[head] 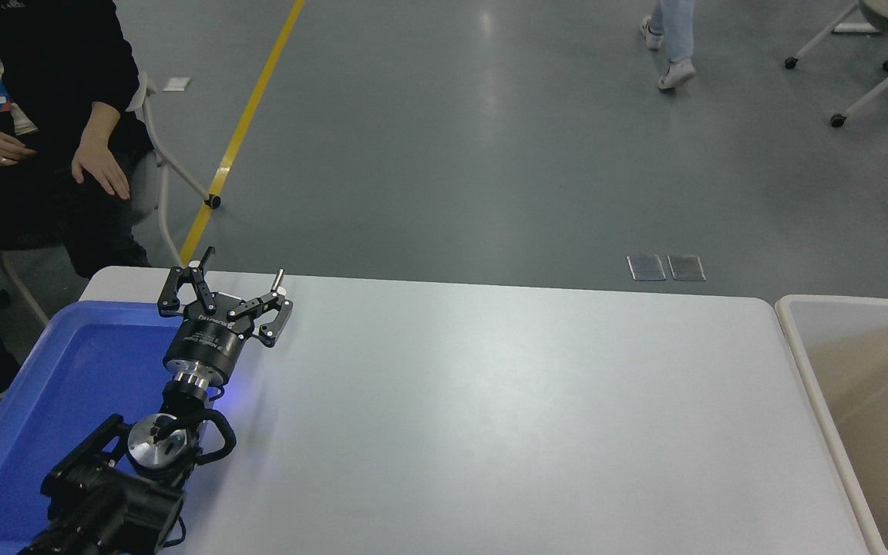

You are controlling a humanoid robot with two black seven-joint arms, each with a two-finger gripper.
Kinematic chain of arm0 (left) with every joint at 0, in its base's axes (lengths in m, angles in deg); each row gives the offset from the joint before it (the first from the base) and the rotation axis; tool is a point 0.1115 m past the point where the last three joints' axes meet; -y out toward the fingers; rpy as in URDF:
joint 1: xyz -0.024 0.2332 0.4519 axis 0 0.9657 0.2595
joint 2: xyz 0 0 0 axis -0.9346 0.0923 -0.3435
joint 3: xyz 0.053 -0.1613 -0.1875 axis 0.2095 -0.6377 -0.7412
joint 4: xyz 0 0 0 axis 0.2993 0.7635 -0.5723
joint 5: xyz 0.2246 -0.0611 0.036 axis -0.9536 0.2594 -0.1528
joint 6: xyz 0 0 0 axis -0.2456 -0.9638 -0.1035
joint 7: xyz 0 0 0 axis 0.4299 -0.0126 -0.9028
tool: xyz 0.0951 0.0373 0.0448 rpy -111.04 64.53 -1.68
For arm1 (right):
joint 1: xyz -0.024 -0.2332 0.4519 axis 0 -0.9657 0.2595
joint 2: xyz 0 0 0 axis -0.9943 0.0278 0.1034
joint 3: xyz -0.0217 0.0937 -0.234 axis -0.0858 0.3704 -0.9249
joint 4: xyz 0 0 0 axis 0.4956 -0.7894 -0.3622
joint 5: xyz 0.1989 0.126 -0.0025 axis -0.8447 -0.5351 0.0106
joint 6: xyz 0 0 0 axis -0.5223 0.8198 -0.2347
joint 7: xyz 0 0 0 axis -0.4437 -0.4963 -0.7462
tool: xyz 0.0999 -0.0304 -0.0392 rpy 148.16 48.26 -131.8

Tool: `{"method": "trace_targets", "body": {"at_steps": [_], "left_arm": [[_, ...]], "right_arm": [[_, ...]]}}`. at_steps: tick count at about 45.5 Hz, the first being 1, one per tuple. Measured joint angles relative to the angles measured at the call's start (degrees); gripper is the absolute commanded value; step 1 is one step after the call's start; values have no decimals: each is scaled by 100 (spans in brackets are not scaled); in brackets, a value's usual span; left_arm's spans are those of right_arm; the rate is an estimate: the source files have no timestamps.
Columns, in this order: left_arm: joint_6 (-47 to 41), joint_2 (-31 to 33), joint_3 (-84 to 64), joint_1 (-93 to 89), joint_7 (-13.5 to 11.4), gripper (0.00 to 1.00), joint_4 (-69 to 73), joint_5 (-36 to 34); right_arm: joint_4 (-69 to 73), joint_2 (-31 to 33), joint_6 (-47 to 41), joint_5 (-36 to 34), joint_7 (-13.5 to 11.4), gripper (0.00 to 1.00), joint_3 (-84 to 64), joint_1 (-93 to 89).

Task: Pick up paper ball place in dustbin

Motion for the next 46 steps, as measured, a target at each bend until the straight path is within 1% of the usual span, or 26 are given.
{"method": "trace_targets", "body": {"at_steps": [7,15,20,24,32,33,35,37,38,46], "left_arm": [[3,0,4,-1,-1,99,0,1],[2,0,4,-2,0,99,1,0],[1,-1,3,-1,0,99,1,1],[-3,-1,4,0,0,99,1,0],[-3,0,3,0,0,99,2,0],[-3,0,4,0,0,99,2,0],[-3,0,3,0,0,99,3,0],[-3,0,4,0,0,99,4,0],[-3,0,4,0,0,99,4,0],[-3,3,4,0,0,99,5,0]], "right_arm": [[-815,-782,338,-332,-38,0,1287,-1333],[-1211,-1445,618,-502,-26,0,2426,-2446],[-1330,-1722,717,-555,6,0,2870,-2911],[-1399,-1900,782,-583,83,0,3114,-3232],[-1464,-2078,862,-610,160,1,3358,-3568],[-1471,-2092,874,-613,166,12,3377,-3594],[-1477,-2117,896,-618,180,46,3416,-3645],[-1485,-2135,914,-621,189,74,3445,-3683],[-1492,-2143,923,-622,194,100,3465,-3704],[-1503,-2157,944,-628,212,100,3529,-3768]]}}
